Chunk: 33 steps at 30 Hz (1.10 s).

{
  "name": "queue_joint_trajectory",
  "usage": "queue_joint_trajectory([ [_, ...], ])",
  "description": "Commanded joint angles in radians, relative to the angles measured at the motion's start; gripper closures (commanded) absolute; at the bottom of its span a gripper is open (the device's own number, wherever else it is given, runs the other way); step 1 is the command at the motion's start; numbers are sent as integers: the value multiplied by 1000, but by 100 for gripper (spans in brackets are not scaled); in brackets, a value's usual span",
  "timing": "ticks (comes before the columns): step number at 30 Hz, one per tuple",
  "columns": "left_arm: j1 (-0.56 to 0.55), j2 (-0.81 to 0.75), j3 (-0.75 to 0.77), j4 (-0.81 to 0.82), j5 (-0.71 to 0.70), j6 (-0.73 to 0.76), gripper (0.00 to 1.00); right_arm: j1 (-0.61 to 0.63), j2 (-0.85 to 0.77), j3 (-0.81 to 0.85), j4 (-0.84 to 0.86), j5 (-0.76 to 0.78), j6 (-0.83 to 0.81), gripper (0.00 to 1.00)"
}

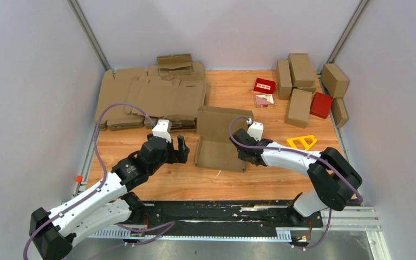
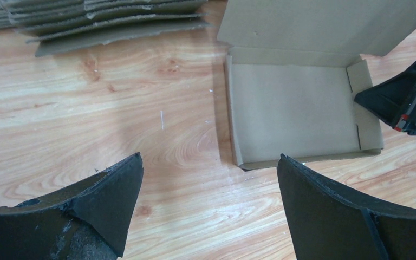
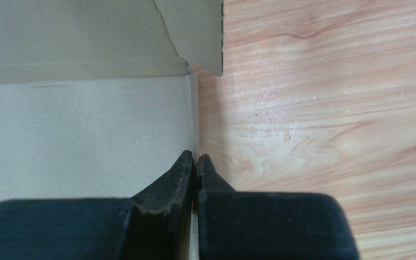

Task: Fold the paper box

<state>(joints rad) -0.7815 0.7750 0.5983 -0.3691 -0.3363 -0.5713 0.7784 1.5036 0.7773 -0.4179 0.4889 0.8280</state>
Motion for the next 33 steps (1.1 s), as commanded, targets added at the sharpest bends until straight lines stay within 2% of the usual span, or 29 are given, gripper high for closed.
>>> queue_joint_trajectory([
  [1,23,-2,-42,118,64,-34,0,5,-42,-13,-19,14,34,100],
  [3,24,31,-46,138,98,-23,2,4,-54,-19,-5,9,24,100],
  [12,22,187,-33,245,229,22,26,4,-71,-29,31,-25,-23,100],
  [15,21,254,-34,282,236,13,30,4,-85,-44,70,-44,-75,95],
  [16,21,278,-35,295,237,13,31,5,-87,-45,66,-39,-82,83],
  [18,20,320,-35,316,225,16,33,5,-94,-49,60,-28,-92,52],
  [20,17,358,-36,337,199,19,33,5,-109,-63,76,-40,-119,41],
  [25,5,418,-40,378,148,16,34,4,-132,-64,62,-71,-144,40],
  [31,-44,509,30,374,51,20,35,11,-64,-24,-22,-91,-147,49],
  [33,-60,549,69,319,7,23,36,11,-54,-28,-35,-87,-145,53],
])
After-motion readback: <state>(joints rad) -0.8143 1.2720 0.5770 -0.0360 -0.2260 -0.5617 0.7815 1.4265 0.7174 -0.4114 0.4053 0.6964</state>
